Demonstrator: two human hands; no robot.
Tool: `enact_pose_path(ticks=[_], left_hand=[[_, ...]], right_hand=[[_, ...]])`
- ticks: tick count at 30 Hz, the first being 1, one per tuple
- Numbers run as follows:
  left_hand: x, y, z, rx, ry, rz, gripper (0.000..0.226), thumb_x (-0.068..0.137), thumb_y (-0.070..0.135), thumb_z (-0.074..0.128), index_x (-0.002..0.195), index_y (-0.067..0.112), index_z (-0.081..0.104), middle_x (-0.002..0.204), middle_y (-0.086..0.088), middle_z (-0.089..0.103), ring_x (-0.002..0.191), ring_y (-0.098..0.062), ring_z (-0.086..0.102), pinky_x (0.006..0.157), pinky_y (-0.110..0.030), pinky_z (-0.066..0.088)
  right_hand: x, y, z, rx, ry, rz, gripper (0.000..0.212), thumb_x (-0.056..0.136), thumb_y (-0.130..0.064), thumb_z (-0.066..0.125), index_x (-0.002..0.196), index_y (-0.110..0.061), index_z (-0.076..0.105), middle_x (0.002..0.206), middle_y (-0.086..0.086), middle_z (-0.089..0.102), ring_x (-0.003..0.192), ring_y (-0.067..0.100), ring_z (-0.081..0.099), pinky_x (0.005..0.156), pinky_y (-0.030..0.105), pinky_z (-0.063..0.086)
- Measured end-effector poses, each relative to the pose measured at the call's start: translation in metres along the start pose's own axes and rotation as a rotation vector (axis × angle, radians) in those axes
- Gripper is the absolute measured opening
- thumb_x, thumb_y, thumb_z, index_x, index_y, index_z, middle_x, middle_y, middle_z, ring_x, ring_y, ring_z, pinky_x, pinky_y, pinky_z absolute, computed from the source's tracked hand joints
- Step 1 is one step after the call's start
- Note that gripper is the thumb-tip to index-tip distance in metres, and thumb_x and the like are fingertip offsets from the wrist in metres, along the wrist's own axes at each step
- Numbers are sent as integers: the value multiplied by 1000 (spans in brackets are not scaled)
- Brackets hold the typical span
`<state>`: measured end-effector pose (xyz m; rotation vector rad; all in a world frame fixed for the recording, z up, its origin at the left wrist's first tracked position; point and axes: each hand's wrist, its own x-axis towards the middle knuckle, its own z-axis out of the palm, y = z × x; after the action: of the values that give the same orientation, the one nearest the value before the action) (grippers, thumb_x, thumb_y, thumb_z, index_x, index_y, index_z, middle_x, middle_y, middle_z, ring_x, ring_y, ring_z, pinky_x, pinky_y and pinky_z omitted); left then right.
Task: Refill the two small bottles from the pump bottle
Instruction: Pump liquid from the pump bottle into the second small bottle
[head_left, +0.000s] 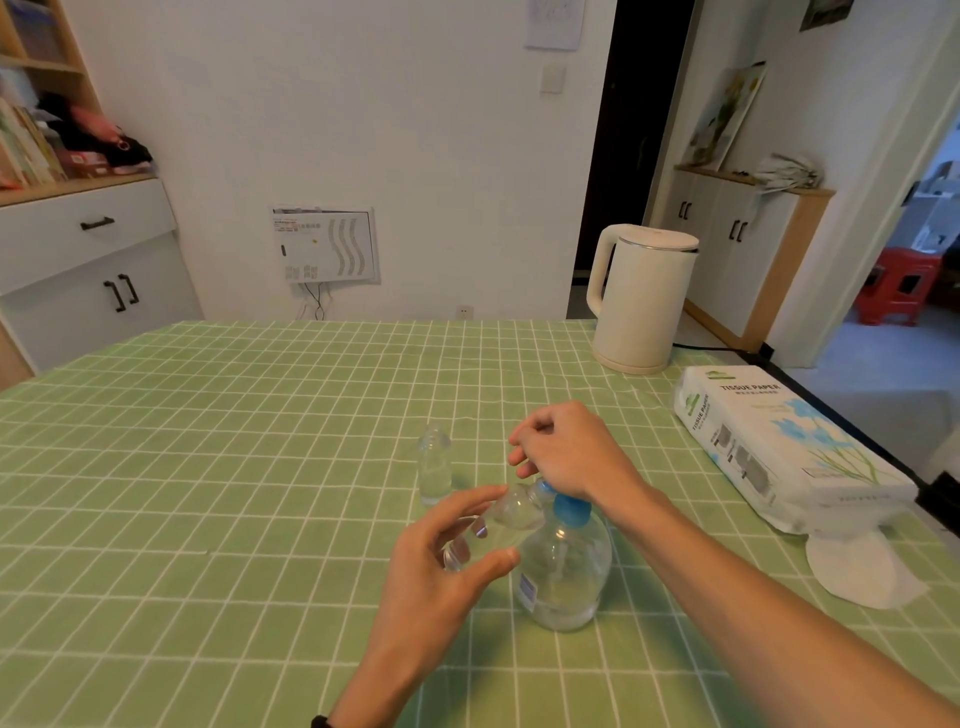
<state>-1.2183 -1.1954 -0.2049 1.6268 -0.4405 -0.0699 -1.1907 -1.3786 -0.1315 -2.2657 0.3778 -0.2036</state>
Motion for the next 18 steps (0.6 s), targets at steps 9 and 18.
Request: enact_pose_path(ticks=[9, 18], left_hand=[[-2, 3, 0, -4, 3, 3, 60, 79, 5, 91, 119, 48, 77, 120, 12, 80, 116, -16, 74, 105, -50, 57], [-1, 6, 0, -9, 5, 11, 56, 75, 19, 91, 119, 50, 76, 120, 13, 80, 114, -15, 74, 103, -51, 58]], right_hand=[[-4, -7, -3, -38, 13, 0, 24, 100, -17, 57, 88, -13, 78, 81, -3, 80, 74, 16, 79, 81, 42, 66], [-2, -8, -4, -35, 29, -19, 24, 102, -18, 58, 87, -16, 77, 82, -3, 80, 72, 12, 78, 72, 33, 65]])
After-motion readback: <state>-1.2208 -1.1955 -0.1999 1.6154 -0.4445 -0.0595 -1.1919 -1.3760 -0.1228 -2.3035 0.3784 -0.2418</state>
